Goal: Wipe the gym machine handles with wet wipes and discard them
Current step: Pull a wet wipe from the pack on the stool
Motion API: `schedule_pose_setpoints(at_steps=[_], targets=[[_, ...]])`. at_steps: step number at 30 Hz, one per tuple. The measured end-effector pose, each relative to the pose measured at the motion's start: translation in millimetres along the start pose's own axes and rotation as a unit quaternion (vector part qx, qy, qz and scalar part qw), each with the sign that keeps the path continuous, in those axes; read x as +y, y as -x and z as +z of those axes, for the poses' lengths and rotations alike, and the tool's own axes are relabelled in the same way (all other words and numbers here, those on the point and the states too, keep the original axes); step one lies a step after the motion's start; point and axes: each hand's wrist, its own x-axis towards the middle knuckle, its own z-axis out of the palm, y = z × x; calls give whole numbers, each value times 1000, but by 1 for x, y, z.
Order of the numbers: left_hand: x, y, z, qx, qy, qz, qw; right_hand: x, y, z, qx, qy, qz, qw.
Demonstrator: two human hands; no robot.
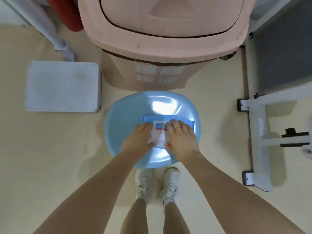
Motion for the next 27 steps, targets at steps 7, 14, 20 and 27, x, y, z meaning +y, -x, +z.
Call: schedule_pose_setpoints(at_steps=[7,14,20,27], targets=[[0,-8,14,50,-38,-50,997,23,-13,4,75,45,-81,993],[5,12,25,75,-148,-55,985,34,-11,-29,37,-12,-131,991],[-5,23,48,170,-171,45,969,25,-16,-18,140,-293,196,925],[-11,24,57,150,-198,53,967,10,13,-3,41,-260,-27,964]])
